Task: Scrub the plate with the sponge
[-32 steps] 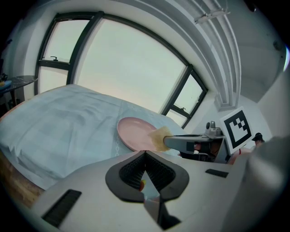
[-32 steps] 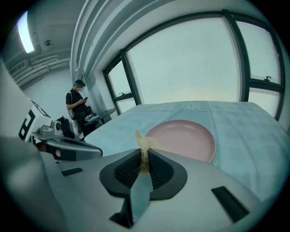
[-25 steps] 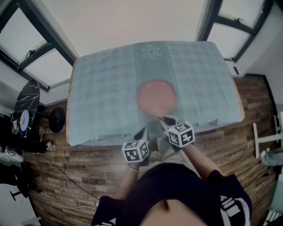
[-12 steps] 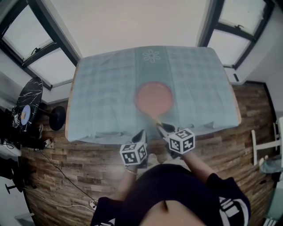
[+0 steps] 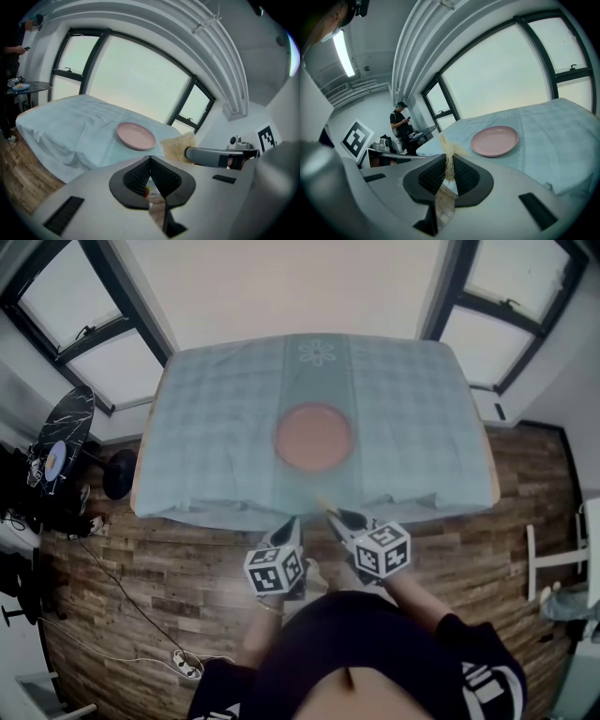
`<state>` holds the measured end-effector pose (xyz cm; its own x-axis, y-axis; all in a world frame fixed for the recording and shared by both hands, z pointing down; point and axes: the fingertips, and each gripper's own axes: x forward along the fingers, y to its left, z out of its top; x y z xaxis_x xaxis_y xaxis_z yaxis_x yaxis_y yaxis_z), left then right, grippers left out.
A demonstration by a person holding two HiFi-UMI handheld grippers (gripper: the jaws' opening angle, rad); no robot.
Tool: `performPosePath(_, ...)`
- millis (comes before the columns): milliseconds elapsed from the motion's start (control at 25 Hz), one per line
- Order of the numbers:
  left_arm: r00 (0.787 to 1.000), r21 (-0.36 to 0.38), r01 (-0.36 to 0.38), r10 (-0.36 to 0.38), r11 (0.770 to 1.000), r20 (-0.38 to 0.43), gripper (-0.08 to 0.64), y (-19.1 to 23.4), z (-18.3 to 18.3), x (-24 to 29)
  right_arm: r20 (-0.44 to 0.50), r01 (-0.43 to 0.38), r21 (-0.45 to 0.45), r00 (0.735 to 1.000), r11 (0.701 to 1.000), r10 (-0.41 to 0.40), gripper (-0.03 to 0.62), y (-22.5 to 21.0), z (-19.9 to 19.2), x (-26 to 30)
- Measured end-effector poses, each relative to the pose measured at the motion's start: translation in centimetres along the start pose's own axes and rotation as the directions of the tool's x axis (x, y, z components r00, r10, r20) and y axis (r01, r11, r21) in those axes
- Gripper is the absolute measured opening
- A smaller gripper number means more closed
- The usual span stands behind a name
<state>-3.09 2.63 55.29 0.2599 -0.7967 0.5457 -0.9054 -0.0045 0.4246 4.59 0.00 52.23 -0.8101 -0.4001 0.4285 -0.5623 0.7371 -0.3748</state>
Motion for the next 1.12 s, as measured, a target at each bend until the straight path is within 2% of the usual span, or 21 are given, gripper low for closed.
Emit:
performPosePath(480,1.0,-0.023,-0.008,0.009,1.0,0.028,0.009,-4.1,-3.2,-3.0,0.046,-0.051,-0.062,0.997,0.997,0.054,0.038,2.5,-1.4,-5.5)
performPosePath(640,1.0,-0.021,-0.006,0.007,1.0,0.028,0.009,-4.9,-3.8,-3.3,0.046,-0.044,-0.079,0.998,0.996,0.048,0.038,2.6,-1.8,-6.4)
performPosePath(1120,0.999,-0.002,-0.001,0.001,1.0,0.046,0.009,-5.6,-3.0,-3.4,0.052,-0.056,-0.108,0.997,0.993,0.062,0.038,2.8,-1.7,-6.5)
